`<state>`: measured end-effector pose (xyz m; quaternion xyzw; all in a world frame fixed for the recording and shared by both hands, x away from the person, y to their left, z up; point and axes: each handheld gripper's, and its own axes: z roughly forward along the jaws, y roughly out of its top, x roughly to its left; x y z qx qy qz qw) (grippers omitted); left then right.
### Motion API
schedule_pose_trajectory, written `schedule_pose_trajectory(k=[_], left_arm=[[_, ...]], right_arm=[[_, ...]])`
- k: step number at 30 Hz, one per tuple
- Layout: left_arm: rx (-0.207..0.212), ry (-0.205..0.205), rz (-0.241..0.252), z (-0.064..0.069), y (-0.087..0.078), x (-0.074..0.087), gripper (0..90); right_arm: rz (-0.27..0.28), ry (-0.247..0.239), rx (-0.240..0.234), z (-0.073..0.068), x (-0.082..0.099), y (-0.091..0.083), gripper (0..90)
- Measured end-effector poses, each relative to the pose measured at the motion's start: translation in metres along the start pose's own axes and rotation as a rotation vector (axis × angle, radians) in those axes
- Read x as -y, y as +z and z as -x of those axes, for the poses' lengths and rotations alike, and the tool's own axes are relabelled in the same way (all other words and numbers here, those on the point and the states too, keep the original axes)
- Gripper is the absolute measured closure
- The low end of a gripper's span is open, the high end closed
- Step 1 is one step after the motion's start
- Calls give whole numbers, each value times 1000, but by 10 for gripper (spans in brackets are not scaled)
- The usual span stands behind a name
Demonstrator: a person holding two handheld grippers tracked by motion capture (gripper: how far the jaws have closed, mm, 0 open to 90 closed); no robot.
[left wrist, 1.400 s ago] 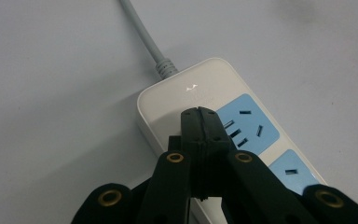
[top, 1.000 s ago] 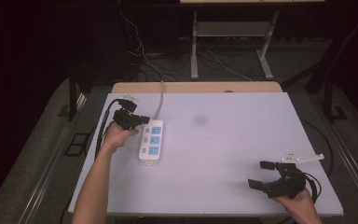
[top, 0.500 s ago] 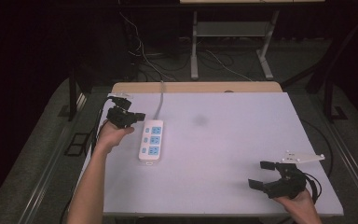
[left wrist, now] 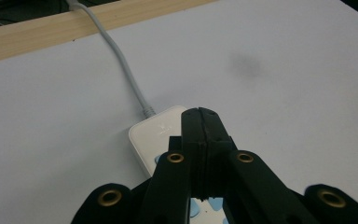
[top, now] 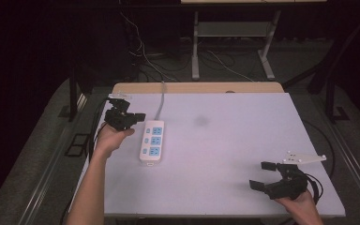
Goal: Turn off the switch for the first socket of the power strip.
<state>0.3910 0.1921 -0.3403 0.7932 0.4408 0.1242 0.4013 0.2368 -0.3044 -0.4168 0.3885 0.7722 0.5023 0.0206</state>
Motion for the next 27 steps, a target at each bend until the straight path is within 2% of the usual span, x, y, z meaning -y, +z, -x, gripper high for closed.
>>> schedule_pose_trajectory(k=[4,6,9,10,12,13,14,16,17,18,19,20,21,24,25,26,27], left_arm=[[5,-25,41,3,-9,3,867],[5,-32,72,6,-15,6,804],[22,-49,115,10,-23,13,760],[23,-54,125,10,-26,15,699],[28,-65,145,12,-30,18,680],[32,-73,156,13,-32,20,602],[35,-81,164,13,-34,21,602],[46,-98,173,13,-37,24,482],[44,-103,170,14,-38,25,367],[45,-109,173,15,-39,27,367],[51,-111,175,15,-40,28,328],[65,-112,179,16,-41,30,227],[77,-113,183,16,-42,32,227],[109,-122,207,19,-44,38,123],[111,-119,212,21,-45,40,114],[121,-118,213,22,-45,41,45],[125,-120,214,23,-45,43,45]], right_arm=[[2,0,-2,0,0,0,2],[4,1,-2,0,0,0,2],[7,1,-2,0,0,-1,2],[6,3,-2,1,0,0,2],[6,4,-1,1,0,0,2],[6,3,0,0,-1,0,2],[6,3,0,0,-1,0,2],[6,0,0,0,-1,1,2],[6,0,0,0,-1,1,2],[6,0,0,0,-1,1,2],[6,0,0,0,-1,1,2],[7,2,0,0,-1,1,2],[7,2,0,0,-1,1,2],[6,3,0,0,-1,1,2],[6,2,0,0,-1,1,2],[5,1,-1,0,-1,2,2],[5,1,-1,0,-1,2,2]])
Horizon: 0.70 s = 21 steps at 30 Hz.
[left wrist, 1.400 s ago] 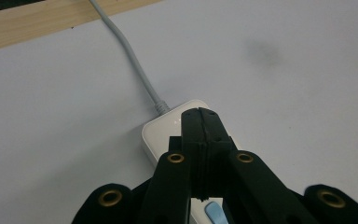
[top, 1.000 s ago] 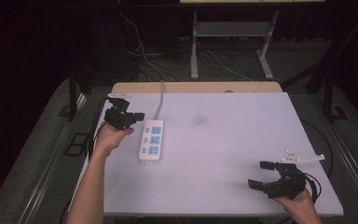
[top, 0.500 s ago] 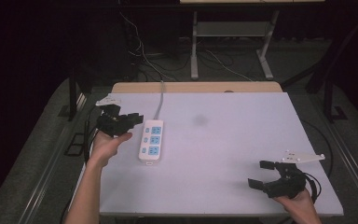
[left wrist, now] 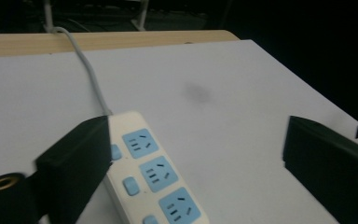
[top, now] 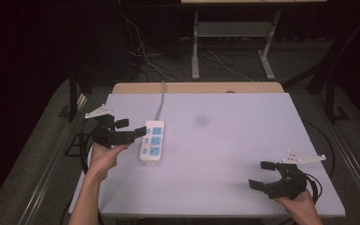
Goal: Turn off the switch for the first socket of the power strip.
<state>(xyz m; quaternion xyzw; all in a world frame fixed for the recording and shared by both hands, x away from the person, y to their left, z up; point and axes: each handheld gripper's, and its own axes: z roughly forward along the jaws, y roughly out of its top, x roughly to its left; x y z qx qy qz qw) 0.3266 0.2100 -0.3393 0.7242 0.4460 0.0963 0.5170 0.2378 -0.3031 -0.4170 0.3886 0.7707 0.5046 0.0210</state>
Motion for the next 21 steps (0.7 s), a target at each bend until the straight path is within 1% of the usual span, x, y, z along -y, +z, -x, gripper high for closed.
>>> schedule_pose_trajectory(k=[2,6,10,14,21], left_arm=[[9,5,-3,3,-1,4,4],[14,31,0,11,-2,11,0],[28,42,17,19,-4,19,0],[28,44,28,24,-2,27,0],[50,37,40,26,-1,44,0]], right_arm=[[-2,0,0,0,0,0,2],[-1,1,0,0,0,0,3],[-3,-1,-1,-1,0,0,3],[-3,-1,-1,-1,0,0,2],[-3,-3,-2,-1,0,0,2]])
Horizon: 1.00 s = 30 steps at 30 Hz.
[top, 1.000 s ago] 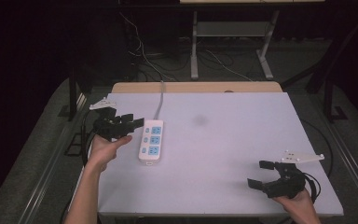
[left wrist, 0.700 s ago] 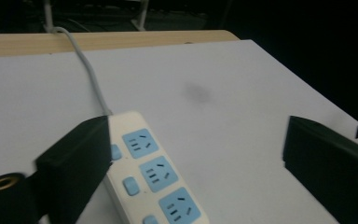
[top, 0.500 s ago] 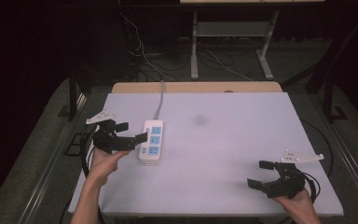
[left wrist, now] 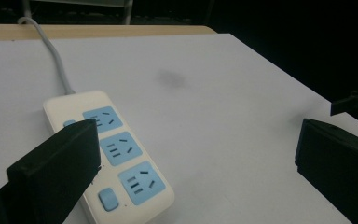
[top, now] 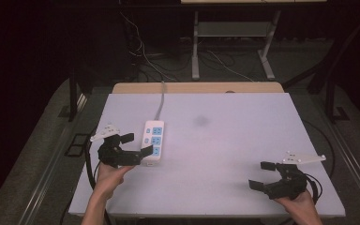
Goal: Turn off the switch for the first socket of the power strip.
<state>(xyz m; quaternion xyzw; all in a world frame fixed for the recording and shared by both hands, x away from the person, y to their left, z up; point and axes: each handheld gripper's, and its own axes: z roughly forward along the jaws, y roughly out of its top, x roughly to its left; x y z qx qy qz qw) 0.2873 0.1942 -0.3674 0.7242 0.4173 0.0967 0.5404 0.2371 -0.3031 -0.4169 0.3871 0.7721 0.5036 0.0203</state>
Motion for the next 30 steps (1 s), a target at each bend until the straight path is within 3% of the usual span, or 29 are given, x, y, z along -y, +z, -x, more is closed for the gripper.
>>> schedule_pose_trajectory(k=[15,30], left_arm=[[26,-17,-16,1,2,31,0],[67,34,-76,12,12,52,0]], right_arm=[[-4,1,1,-1,0,1,2],[-8,2,0,-1,1,1,2]])
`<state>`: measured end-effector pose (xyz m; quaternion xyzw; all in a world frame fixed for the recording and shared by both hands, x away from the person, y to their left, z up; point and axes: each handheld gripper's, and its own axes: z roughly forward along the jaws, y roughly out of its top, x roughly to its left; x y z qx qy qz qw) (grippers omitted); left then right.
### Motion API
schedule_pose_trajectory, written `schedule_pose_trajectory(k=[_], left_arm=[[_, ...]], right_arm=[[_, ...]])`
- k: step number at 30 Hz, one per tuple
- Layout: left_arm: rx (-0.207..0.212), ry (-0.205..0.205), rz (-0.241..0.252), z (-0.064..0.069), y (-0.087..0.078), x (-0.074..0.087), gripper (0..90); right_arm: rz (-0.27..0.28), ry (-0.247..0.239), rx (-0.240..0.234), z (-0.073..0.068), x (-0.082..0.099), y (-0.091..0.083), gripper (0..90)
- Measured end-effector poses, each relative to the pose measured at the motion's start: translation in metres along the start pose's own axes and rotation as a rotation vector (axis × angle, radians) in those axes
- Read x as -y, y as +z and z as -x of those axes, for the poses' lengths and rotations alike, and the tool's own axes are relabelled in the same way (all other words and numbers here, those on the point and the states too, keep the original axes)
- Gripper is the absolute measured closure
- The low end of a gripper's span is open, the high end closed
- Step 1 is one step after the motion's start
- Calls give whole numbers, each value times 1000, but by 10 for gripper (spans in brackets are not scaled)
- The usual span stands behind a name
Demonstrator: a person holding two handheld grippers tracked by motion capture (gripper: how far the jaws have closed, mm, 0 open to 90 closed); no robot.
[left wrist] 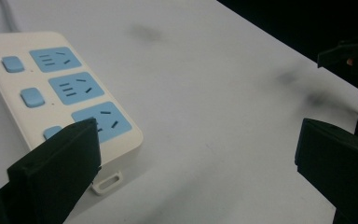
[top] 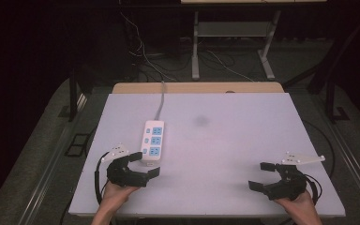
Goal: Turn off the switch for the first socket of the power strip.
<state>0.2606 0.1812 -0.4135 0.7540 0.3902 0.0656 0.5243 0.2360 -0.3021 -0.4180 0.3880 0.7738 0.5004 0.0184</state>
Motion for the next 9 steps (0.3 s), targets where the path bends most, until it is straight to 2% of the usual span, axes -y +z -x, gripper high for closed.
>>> schedule_pose_trajectory(k=[9], left_arm=[[13,19,-41,2,8,7,0]], right_arm=[[-3,1,-1,1,0,0,2]])
